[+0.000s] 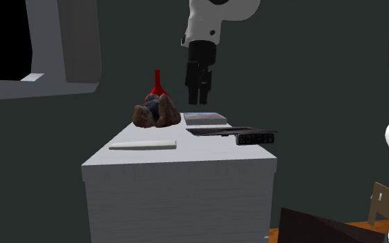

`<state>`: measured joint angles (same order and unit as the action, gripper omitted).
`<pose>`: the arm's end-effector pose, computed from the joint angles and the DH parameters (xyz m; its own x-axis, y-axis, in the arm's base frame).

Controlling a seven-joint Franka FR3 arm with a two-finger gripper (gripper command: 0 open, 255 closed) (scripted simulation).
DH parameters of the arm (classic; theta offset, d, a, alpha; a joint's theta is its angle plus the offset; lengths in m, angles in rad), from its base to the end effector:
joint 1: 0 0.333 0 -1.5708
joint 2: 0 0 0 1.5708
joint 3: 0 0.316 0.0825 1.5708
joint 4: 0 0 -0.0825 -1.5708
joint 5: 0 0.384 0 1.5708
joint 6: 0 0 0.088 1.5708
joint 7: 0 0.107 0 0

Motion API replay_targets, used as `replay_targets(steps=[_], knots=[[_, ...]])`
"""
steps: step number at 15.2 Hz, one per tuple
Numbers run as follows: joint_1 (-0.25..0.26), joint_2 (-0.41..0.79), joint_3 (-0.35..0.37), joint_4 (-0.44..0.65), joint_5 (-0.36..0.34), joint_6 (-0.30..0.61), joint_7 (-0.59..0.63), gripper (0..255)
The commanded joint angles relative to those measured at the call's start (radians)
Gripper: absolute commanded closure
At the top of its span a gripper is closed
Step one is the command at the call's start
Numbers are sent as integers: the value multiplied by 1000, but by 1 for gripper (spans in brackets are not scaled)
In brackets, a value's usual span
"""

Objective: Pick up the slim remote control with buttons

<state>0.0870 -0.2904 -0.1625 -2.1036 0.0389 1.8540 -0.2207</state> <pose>0.4726 -0.0392 0.5422 0.9889 0.1382 0.0539 0.1420 -0.9871 -0.0740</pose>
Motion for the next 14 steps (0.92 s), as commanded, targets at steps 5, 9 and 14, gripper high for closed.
replay_targets(steps=[5,9,14], knots=[[21,236,-15,159,6,56,-161,0],[26,399,-9,298,11,67,-257,0],[25,604,10,502,10,58,-361,0]])
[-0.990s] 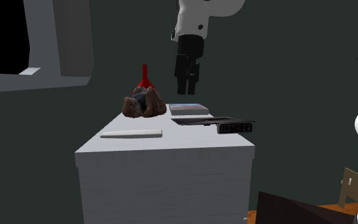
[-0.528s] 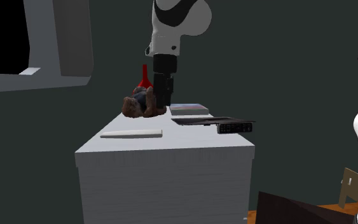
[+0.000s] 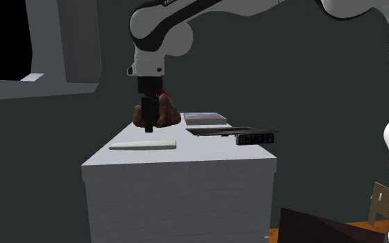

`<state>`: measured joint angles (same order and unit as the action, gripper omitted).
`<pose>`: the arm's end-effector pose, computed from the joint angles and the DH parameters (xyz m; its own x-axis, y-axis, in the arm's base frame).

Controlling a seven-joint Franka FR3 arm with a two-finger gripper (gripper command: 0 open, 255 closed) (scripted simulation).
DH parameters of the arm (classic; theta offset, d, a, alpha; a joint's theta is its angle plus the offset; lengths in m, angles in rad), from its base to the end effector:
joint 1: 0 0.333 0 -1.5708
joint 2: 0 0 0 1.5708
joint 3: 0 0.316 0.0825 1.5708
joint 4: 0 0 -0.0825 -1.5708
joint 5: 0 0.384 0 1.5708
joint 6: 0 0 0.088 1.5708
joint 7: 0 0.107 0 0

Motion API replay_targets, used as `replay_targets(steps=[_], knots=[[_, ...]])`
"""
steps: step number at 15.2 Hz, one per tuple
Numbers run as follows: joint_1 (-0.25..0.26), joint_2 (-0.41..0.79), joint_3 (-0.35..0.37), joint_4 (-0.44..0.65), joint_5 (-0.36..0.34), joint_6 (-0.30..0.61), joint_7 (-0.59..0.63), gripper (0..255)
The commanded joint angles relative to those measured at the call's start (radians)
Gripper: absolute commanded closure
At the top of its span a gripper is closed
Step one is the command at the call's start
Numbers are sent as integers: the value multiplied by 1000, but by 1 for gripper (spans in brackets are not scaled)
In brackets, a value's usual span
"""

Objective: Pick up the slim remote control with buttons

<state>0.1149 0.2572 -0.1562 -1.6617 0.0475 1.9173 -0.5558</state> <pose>0.6366 -0.0147 0.4588 0.8759 0.4825 0.0041 0.4825 -0.8759 -0.0035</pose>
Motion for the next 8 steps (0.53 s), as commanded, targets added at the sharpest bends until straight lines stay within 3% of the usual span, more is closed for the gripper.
replay_targets(steps=[1,2,8], knots=[[-3,99,9,106,0,-11,-44,0],[-4,130,12,141,-2,-16,-58,0],[-4,147,14,85,1,57,-59,0]])
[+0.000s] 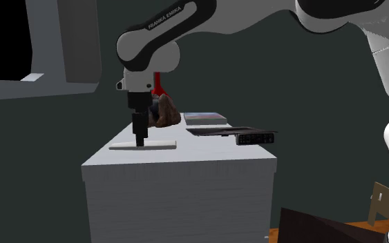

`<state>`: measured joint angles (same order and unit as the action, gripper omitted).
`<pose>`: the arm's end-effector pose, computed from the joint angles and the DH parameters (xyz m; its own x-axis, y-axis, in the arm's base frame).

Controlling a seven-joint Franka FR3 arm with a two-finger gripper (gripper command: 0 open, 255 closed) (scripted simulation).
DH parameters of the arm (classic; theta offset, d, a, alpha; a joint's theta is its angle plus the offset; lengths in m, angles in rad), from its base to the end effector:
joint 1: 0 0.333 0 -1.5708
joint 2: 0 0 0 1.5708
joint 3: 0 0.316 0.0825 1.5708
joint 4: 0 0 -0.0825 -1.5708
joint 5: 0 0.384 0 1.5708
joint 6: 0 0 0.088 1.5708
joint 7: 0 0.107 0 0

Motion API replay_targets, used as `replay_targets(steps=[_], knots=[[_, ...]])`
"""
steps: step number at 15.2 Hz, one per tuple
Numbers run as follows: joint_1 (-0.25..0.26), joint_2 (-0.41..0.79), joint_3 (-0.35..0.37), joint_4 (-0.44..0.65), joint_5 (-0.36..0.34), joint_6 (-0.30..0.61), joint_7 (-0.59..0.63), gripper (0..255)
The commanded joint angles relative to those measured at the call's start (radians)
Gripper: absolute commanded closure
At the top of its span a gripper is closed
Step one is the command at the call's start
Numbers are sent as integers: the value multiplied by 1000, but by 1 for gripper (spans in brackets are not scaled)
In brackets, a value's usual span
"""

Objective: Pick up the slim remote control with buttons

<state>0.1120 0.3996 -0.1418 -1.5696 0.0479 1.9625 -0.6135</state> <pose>0.6719 -0.0050 0.4137 0.8385 0.5449 -0.0082 0.5449 -0.8384 0.0074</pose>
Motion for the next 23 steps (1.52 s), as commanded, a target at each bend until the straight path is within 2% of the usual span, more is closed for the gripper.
replay_targets(steps=[1,3,4,13,23], knots=[[-1,8,0,-15,1,24,-2,0],[-1,10,1,-20,2,31,-2,0],[-1,10,0,-20,2,30,-2,255],[-1,10,1,-20,2,31,-2,255],[-1,-18,-2,74,-3,-91,1,255]])
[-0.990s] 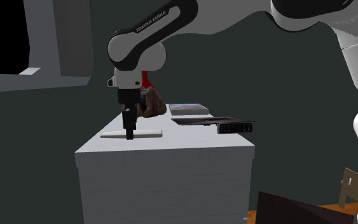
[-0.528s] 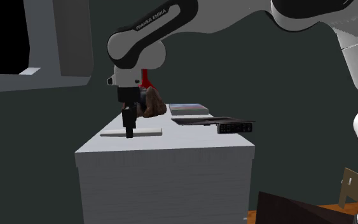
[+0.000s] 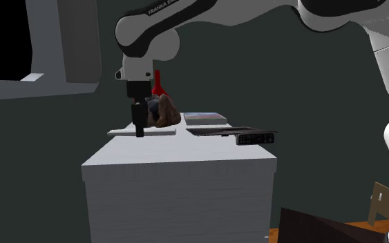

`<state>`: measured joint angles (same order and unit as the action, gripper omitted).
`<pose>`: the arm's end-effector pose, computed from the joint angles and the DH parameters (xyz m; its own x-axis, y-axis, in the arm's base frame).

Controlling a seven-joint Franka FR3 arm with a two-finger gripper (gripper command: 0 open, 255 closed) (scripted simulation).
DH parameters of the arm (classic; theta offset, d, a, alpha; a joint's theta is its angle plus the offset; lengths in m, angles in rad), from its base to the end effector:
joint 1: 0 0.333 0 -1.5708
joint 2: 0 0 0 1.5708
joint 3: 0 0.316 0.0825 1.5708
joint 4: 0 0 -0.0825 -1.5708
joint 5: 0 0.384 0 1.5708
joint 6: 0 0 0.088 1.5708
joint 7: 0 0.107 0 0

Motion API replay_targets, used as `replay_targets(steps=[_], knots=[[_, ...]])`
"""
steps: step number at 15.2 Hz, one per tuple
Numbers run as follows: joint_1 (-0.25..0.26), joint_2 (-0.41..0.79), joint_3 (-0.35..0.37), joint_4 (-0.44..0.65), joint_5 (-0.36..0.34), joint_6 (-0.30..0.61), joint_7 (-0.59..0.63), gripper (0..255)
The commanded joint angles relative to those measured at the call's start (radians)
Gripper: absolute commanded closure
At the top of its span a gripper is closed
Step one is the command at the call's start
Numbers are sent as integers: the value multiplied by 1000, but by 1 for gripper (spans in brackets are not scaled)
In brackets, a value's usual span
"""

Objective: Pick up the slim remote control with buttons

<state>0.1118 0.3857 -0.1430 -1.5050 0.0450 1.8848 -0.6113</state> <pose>0.6728 -0.0045 0.4469 0.8384 0.5450 -0.0078 0.5451 -0.8384 0.0078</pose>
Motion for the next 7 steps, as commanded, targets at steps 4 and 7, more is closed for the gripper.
replay_targets(steps=[4,7], knots=[[-2,-9,-2,56,-2,-65,-1,255],[-2,-10,-2,71,-2,-80,-1,255]])
